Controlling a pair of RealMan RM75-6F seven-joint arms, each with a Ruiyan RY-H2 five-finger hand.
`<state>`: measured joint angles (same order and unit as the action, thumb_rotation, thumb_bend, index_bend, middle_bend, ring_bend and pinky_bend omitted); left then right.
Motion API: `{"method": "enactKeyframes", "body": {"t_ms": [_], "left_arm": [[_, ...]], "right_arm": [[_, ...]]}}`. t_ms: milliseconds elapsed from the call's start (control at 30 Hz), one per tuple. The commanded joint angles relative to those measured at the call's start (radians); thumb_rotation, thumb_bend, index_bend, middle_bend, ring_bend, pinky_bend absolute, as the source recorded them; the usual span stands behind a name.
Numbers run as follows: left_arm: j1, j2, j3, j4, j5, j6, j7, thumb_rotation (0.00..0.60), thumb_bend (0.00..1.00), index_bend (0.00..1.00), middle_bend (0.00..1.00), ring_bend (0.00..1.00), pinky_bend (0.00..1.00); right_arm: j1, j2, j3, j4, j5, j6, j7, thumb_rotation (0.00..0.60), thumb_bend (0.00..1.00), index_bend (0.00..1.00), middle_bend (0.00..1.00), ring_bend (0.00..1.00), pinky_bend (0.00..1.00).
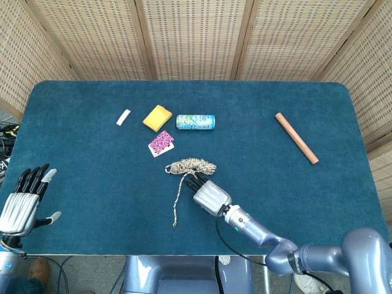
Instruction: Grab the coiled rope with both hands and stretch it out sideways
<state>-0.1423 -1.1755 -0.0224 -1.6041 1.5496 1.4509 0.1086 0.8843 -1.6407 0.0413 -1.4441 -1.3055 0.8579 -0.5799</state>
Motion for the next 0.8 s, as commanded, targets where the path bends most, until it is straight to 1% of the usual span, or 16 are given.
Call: {"method": "enactKeyframes", "body": {"t_ms": [33, 200, 267, 333, 400, 433, 467, 567, 667, 800], "left_arm": [[-0.025, -0.009, 0.006, 0.015, 0.033, -0.024, 0.017, 0.6, 0.0, 0.0, 0.0, 0.0, 0.0], [-0.092, -0.037, 0.01, 0.049, 0.115, -0.073, 0.059, 0.6, 0.0, 0.0, 0.0, 0.0, 0.0], [-0.113, -0.05, 0.01, 0.062, 0.14, -0.087, 0.065, 0.6, 0.0, 0.02, 0.0, 0.0, 0.0], [-0.148, -0.072, 0.011, 0.082, 0.174, -0.113, 0.069, 0.6, 0.0, 0.07, 0.0, 0.0, 0.0], [-0.205, -0.102, 0.019, 0.096, 0.228, -0.163, 0.059, 0.6, 0.0, 0.17, 0.0, 0.0, 0.0], [-0.238, -0.126, 0.016, 0.118, 0.253, -0.184, 0.044, 0.6, 0.0, 0.21, 0.0, 0.0, 0.0], [-0.251, -0.137, 0.015, 0.129, 0.265, -0.188, 0.036, 0.6, 0.0, 0.26, 0.0, 0.0, 0.0], [-0.311, -0.192, 0.014, 0.17, 0.305, -0.22, 0.011, 0.6, 0.04, 0.35, 0.0, 0.0, 0.0], [-0.374, -0.24, 0.008, 0.182, 0.313, -0.288, 0.015, 0.6, 0.07, 0.39, 0.0, 0.0, 0.0], [-0.426, -0.284, -0.002, 0.193, 0.305, -0.346, 0.039, 0.6, 0.11, 0.41, 0.0, 0.0, 0.0]], "right_arm": [[-0.015, 0.031, -0.012, 0.032, -0.058, 0.03, 0.059, 0.6, 0.51, 0.63, 0.05, 0.0, 0.0], [-0.026, 0.067, -0.031, 0.076, -0.113, 0.046, 0.113, 0.6, 0.51, 0.63, 0.05, 0.0, 0.0], [-0.029, 0.077, -0.035, 0.084, -0.125, 0.051, 0.124, 0.6, 0.51, 0.63, 0.05, 0.0, 0.0], [-0.036, 0.089, -0.038, 0.091, -0.138, 0.058, 0.146, 0.6, 0.51, 0.63, 0.05, 0.0, 0.0], [-0.046, 0.104, -0.041, 0.1, -0.147, 0.068, 0.174, 0.6, 0.51, 0.63, 0.05, 0.0, 0.0], [-0.049, 0.112, -0.044, 0.103, -0.157, 0.072, 0.194, 0.6, 0.51, 0.63, 0.05, 0.0, 0.0], [-0.05, 0.115, -0.045, 0.105, -0.163, 0.074, 0.203, 0.6, 0.51, 0.63, 0.05, 0.0, 0.0], [-0.055, 0.121, -0.053, 0.125, -0.193, 0.083, 0.243, 0.6, 0.51, 0.63, 0.05, 0.0, 0.0], [-0.056, 0.118, -0.056, 0.14, -0.207, 0.078, 0.274, 0.6, 0.51, 0.63, 0.05, 0.0, 0.0], [-0.056, 0.108, -0.055, 0.157, -0.221, 0.076, 0.298, 0.6, 0.51, 0.63, 0.05, 0.0, 0.0]]}}
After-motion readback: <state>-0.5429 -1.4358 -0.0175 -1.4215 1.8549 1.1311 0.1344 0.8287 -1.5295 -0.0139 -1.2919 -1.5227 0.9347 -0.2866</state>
